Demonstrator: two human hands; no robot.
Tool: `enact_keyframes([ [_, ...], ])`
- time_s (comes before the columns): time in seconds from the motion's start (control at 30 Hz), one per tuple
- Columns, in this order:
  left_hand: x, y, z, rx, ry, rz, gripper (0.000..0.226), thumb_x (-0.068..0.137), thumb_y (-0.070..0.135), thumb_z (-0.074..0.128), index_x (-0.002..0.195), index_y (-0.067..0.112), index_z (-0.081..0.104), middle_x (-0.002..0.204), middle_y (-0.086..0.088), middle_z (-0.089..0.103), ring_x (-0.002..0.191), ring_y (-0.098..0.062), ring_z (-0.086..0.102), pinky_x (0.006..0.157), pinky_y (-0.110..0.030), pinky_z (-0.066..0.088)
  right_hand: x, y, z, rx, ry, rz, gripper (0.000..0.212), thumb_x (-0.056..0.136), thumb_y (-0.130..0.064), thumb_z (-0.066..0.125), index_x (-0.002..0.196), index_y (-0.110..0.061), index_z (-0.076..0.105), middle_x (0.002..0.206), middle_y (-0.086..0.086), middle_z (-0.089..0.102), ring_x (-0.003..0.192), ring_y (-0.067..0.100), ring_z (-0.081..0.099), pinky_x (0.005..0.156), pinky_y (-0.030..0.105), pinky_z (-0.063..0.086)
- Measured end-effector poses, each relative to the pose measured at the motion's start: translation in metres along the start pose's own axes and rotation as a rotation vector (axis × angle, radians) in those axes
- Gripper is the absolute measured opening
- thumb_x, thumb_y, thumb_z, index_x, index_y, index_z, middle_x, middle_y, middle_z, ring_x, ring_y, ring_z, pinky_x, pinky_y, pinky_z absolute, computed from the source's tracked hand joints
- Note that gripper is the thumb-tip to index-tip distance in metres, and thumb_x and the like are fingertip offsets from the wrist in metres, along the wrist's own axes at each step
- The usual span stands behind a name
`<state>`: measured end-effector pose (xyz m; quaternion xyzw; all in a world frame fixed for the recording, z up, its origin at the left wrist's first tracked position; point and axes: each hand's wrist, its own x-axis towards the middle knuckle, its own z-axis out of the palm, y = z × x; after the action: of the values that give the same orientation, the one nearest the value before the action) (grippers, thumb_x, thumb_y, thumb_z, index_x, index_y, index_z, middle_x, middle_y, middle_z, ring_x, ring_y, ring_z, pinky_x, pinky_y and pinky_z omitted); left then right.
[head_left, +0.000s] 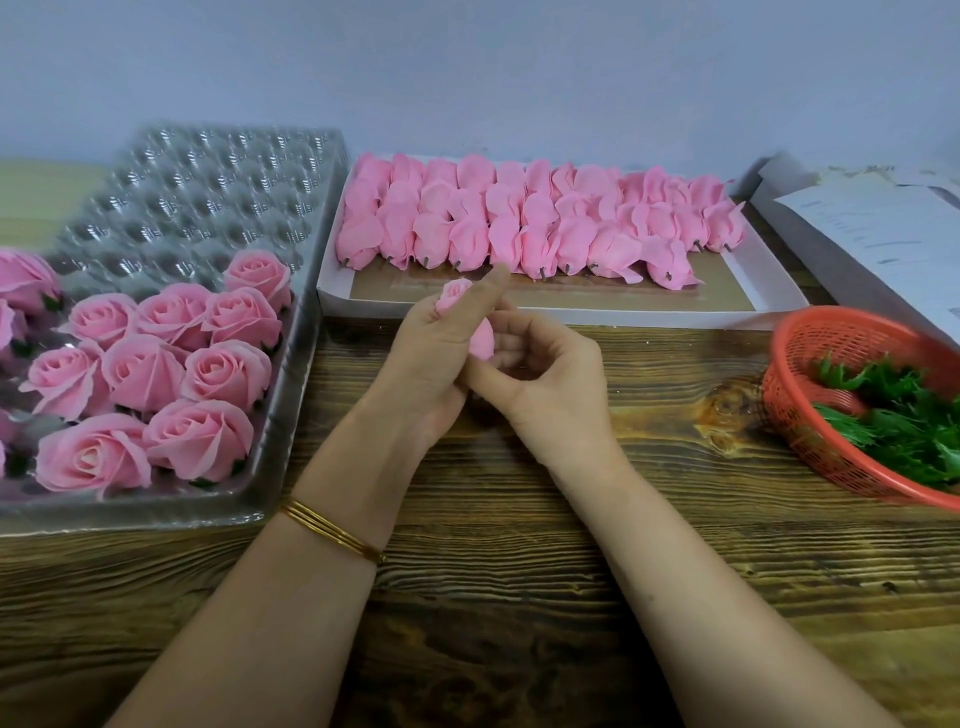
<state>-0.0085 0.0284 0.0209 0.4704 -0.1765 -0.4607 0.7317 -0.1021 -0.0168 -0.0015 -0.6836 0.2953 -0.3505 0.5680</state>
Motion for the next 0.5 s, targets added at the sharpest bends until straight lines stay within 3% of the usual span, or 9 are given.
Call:
enact_keyframes([
  [0.13,0.0,0.001,-0.002,0.063,-0.028,-0.015,0.033,0.07,0.036,0.074,0.08,0.008,0.061,0.063,0.0,0.065,0.059,-0.012,0.065,0.055,-0.023,0.055,-0.001,-0.001,-0.002,0.035,-0.034,0.004,0.023,0.07,-0.019,0.082,0.091,-0.021,0.073,0.082,-0.002,0.075,0.08,0.011,0.069,0.08,0.039,0.059],
  [0.23,-0.001,0.001,-0.005,0.105,-0.106,0.013,0.02,0.073,0.029,0.075,0.076,0.012,0.066,0.065,0.0,0.066,0.063,-0.012,0.068,0.059,-0.023,0.056,-0.001,-0.002,-0.001,0.103,-0.051,-0.003,0.02,0.074,-0.009,0.081,0.089,-0.019,0.072,0.071,-0.007,0.071,0.067,0.007,0.064,0.07,0.028,0.056],
  [0.33,-0.001,0.002,-0.01,0.147,-0.206,0.033,0.015,0.078,0.019,0.077,0.064,0.021,0.072,0.068,0.002,0.066,0.069,-0.012,0.067,0.07,-0.027,0.057,0.0,-0.004,-0.002,0.168,-0.07,-0.019,0.033,0.078,0.004,0.077,0.091,-0.026,0.071,0.069,-0.008,0.07,0.064,0.003,0.061,0.068,0.019,0.054],
  [0.43,0.001,0.004,-0.016,0.164,-0.229,0.005,0.012,0.077,0.017,0.076,0.066,0.021,0.072,0.073,-0.002,0.064,0.075,-0.017,0.061,0.084,-0.044,0.041,-0.001,-0.005,-0.004,0.26,-0.11,0.018,0.036,0.08,0.004,0.075,0.104,-0.023,0.07,0.067,-0.008,0.069,0.064,0.001,0.061,0.07,0.019,0.054],
  [0.5,0.001,0.005,-0.019,0.184,-0.248,-0.024,0.004,0.076,0.021,0.076,0.074,0.02,0.073,0.076,-0.003,0.066,0.075,-0.017,0.061,0.079,-0.042,0.042,0.0,-0.006,-0.004,0.341,-0.129,0.08,0.036,0.081,0.005,0.073,0.109,-0.018,0.07,0.067,-0.005,0.069,0.062,0.003,0.061,0.065,0.018,0.053],
])
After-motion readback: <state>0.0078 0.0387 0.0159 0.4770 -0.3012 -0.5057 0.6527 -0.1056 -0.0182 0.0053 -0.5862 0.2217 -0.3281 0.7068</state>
